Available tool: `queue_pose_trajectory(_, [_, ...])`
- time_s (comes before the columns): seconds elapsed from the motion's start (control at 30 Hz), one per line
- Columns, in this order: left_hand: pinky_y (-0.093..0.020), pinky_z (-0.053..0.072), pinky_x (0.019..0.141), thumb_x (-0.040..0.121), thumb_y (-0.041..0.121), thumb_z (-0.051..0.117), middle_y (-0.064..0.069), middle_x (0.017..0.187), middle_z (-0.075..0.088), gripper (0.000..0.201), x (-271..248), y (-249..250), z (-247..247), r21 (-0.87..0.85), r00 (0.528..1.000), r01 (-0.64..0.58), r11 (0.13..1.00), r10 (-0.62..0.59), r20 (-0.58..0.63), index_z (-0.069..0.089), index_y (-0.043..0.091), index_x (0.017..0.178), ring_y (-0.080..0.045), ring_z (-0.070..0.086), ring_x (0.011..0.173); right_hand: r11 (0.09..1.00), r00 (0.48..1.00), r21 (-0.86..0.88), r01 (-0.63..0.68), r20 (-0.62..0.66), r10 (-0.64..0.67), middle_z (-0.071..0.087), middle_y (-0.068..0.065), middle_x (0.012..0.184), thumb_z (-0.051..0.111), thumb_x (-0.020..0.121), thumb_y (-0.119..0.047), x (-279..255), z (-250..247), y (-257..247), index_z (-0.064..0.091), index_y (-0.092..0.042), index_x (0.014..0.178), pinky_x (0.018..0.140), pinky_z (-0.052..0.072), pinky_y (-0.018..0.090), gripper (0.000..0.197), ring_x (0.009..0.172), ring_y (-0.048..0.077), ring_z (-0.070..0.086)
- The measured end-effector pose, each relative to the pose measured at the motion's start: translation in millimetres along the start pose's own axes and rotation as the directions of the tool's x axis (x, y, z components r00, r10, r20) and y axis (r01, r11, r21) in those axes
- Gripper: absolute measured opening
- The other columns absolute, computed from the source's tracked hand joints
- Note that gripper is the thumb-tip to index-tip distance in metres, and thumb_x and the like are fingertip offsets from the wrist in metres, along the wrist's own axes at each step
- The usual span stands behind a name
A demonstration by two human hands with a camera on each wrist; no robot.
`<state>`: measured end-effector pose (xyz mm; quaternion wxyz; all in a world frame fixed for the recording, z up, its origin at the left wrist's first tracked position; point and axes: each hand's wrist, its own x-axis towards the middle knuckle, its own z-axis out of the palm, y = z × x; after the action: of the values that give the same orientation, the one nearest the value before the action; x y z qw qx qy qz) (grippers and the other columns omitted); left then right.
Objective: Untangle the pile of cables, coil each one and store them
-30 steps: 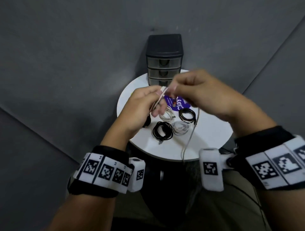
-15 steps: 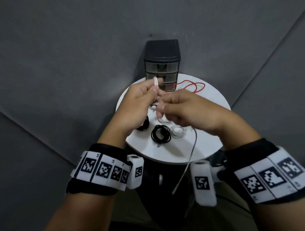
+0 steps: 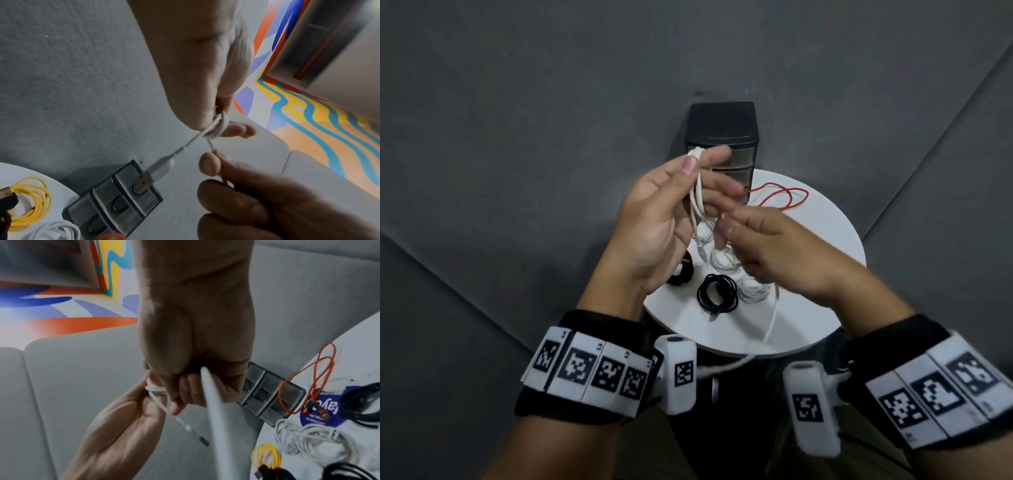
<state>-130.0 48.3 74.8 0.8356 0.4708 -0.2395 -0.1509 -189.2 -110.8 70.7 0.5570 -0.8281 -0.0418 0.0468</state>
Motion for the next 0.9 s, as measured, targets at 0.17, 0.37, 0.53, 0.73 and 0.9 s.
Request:
queue_pose_trajectory(0.17, [-0.023,0.055,0.082,0.110,0.016,0.039,-0.010,0.106,0.078,0.034,8.7,-4.5,-11.9,0.198,0.985,-0.032,0.980,0.065,-0.162,0.052,-0.003,0.135,-0.020,0.074,0.101,0.977,0.978,-0.201,0.066,0.205,-0.024,0.039,-0.016,0.051,0.044,0.108,-0.019,-2.7,13.0,-3.3,0.061,-0.005,0.091,0.046,0.030,0.013,0.027,0.046,0.004,0.034])
queue_pose_trajectory(0.37, [-0.031,0.055,0.075,0.110,0.014,0.040,-0.004,0.084,0.074,0.024,5.1,-14.2,-20.6,0.549,0.996,0.048,0.834,0.004,-0.092,0.063,0.016,0.117,-0.014,0.068,0.071,0.932,0.981,-0.309,0.189,0.098,-0.167,0.056,-0.021,0.058,0.051,0.105,-0.013,6.7,-5.9,-24.7,0.067,-0.001,0.089,0.053,0.035,0.009,0.026,0.050,-0.003,0.047])
queue_pose_trajectory(0.53, [-0.029,0.034,0.053,0.107,0.019,0.042,-0.006,0.053,0.053,0.041,3.2,-11.2,-17.5,0.612,0.990,0.114,0.783,-0.144,0.000,0.056,0.012,0.069,-0.016,0.039,0.046,0.923,0.975,-0.319,0.217,0.019,-0.222,0.063,-0.007,0.067,0.063,0.100,-0.023,12.0,-21.3,-24.4,0.068,-0.011,0.085,0.059,0.038,0.027,0.020,0.060,0.008,0.045])
queue_pose_trajectory(0.73, [-0.032,0.025,0.056,0.103,0.037,0.038,-0.001,0.037,0.033,0.063,-5.6,-16.4,-21.4,0.454,0.950,0.145,0.879,-0.251,0.184,0.071,-0.012,0.081,-0.022,0.025,0.045,0.936,0.962,-0.232,0.265,-0.007,-0.274,0.044,0.006,0.058,0.072,0.093,-0.025,10.2,-27.4,-17.9,0.065,-0.011,0.086,0.054,0.034,0.034,0.017,0.054,0.014,0.039])
queue_pose_trajectory(0.9, [-0.020,0.019,0.042,0.103,0.029,0.047,0.002,0.038,0.029,0.045,-4.2,-15.8,-23.8,0.268,0.964,0.188,0.945,-0.230,0.136,0.071,-0.001,0.078,-0.009,0.018,0.037,0.946,0.963,-0.200,0.256,-0.038,-0.268,0.047,0.016,0.069,0.059,0.102,-0.020,7.7,-26.6,-2.4,0.061,-0.009,0.095,0.055,0.035,0.026,0.013,0.059,0.013,0.039])
